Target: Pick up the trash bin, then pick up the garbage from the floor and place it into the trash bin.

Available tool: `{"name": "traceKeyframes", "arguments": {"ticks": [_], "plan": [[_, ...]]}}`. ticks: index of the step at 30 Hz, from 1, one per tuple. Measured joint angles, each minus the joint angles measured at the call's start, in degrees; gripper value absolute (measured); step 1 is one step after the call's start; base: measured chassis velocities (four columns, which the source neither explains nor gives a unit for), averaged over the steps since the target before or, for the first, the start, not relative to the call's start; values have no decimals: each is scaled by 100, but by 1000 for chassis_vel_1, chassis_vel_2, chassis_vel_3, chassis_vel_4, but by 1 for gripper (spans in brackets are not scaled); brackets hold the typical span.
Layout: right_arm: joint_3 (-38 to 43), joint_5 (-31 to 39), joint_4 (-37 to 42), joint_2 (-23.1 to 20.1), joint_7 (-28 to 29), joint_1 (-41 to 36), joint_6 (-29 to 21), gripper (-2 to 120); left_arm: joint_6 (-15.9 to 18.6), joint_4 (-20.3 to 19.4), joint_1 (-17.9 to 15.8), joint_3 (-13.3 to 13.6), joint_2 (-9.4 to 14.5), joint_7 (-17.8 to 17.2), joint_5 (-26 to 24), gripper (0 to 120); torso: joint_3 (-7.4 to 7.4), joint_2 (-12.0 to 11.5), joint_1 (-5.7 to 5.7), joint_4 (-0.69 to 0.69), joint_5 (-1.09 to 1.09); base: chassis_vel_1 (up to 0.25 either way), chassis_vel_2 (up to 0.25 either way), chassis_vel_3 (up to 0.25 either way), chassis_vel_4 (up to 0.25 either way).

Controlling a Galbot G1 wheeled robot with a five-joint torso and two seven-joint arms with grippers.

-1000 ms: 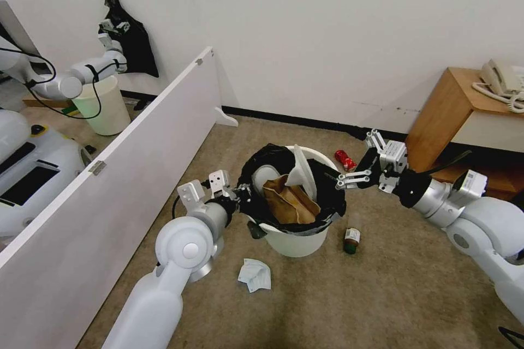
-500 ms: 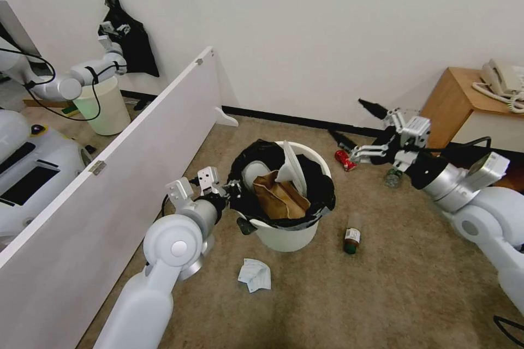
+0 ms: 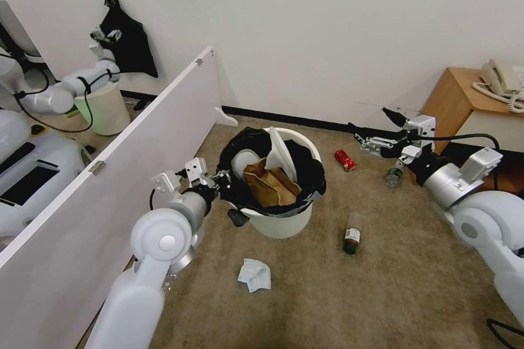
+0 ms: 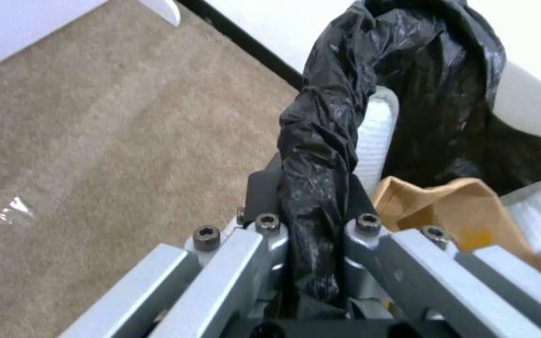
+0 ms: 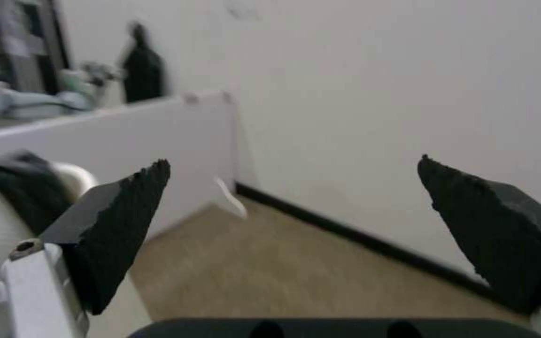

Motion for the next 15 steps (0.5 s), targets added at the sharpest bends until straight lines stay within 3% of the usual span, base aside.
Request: {"name": "traceKeyframes", "arguments": {"ticks": [1,2,4,5,7,15], "plan": [[-43,80,63,33,339,-4,-344,100,1,-20,4,-16,12,-1,-10,4,0,0,0,0,0,0,0,0,0],[-43,80,63,33,339,-4,-344,100,1,-20,4,-16,12,-1,-10,4,0,0,0,0,0,0,0,0,0],[-118,408,218,85,1033,-27,-1059,100,2,-43,21,-26,27,-4,-31,4,0,1,0,0,0,0,0,0,0],[-118,408,218,85,1033,-27,-1059,100,2,-43,21,-26,27,-4,-31,4,0,1,0,0,0,0,0,0,0],[-164,833,361,142,1729,-46,-1747,100,3,-56,44,-26,47,-5,-41,4,0,0,0,-1,-1,0,0,0,0],[-321,1613,510,260,2829,-104,-2557,100,3,-60,54,-21,67,-11,-56,4,0,0,0,-1,0,0,0,0,0]]}}
